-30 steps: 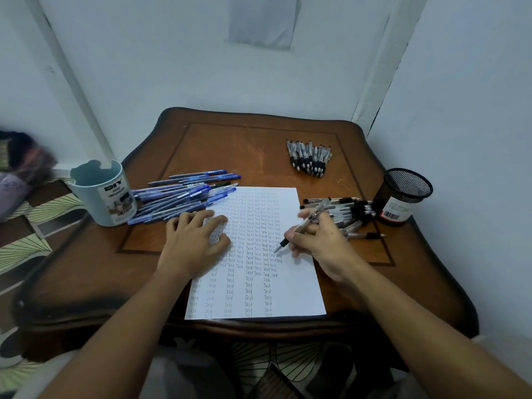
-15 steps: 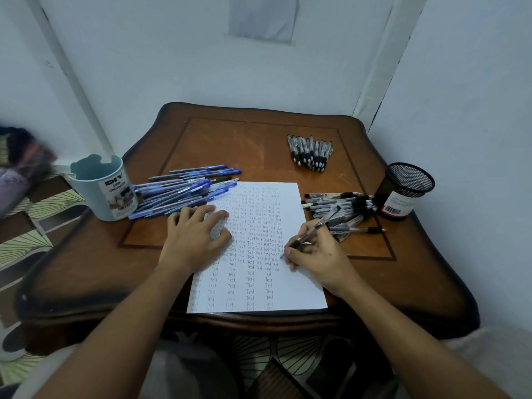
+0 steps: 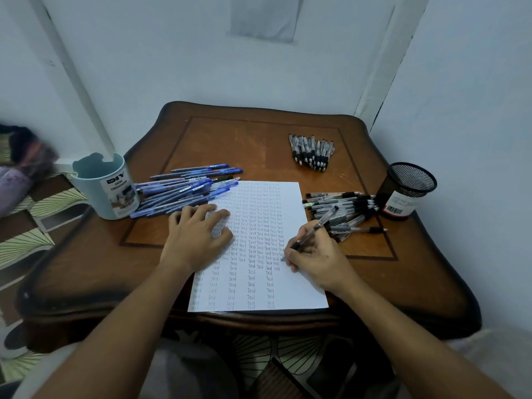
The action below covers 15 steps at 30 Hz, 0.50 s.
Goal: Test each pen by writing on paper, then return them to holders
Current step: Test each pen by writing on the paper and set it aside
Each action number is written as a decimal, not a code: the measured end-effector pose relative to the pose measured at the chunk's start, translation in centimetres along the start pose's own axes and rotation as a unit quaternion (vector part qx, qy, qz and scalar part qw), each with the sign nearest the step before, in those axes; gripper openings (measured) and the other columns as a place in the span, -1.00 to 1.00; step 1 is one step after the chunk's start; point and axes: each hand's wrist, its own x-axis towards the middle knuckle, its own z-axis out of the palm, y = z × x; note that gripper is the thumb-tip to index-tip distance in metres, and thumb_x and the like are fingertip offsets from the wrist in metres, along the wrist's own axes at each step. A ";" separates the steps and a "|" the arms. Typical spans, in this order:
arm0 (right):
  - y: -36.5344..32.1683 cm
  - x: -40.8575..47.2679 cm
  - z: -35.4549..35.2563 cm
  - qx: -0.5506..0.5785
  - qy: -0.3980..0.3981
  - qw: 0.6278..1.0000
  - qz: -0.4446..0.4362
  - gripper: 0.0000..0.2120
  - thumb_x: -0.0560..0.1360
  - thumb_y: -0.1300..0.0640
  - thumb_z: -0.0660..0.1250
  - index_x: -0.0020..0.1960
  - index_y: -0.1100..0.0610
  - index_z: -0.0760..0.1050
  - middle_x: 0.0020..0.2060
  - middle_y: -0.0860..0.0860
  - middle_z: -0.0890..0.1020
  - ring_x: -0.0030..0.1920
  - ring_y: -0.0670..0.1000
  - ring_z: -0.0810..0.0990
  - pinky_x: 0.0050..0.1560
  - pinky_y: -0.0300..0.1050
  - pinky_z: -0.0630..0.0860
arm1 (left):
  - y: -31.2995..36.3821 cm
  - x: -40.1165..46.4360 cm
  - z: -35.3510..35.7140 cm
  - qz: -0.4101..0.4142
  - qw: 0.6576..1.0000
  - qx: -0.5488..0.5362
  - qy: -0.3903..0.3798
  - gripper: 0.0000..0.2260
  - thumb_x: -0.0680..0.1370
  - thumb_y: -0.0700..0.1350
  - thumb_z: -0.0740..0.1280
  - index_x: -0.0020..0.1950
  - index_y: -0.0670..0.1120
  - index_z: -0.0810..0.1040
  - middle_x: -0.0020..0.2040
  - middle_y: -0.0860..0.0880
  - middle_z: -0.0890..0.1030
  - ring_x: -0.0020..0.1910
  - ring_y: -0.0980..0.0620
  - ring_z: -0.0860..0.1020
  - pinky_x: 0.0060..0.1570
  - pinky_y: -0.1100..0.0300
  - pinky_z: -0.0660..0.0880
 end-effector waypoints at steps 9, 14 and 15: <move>0.3 0.2 -0.1 0.043 0.013 0.999 0.003 -0.71 0.46 0.35 0.41 0.00 0.18 0.31 -0.24 0.24 0.62 -0.26 0.25 0.57 -0.22 0.11 0.51 | -0.1 0.0 0.0 -0.001 1.000 0.001 -0.001 -0.43 0.47 0.31 -0.08 0.42 0.25 0.36 0.47 0.14 0.33 0.37 0.04 0.23 0.37 -0.06 0.10; 0.2 0.1 -0.2 0.001 -0.006 1.000 -0.011 -0.73 0.51 0.39 0.38 0.00 0.15 0.32 -0.18 0.30 0.61 -0.24 0.20 0.59 -0.20 0.09 0.55 | 0.0 0.1 -0.1 -0.001 1.000 0.002 -0.003 -0.42 0.47 0.31 -0.09 0.43 0.25 0.36 0.48 0.14 0.33 0.37 0.03 0.22 0.36 -0.05 0.09; 0.1 0.1 -0.2 0.000 -0.006 1.000 -0.010 -0.72 0.51 0.40 0.38 0.00 0.16 0.32 -0.19 0.29 0.62 -0.24 0.21 0.59 -0.20 0.09 0.56 | 0.1 0.0 -0.1 -0.001 1.000 0.003 -0.003 -0.42 0.47 0.31 -0.09 0.43 0.25 0.36 0.48 0.14 0.33 0.38 0.03 0.22 0.36 -0.05 0.09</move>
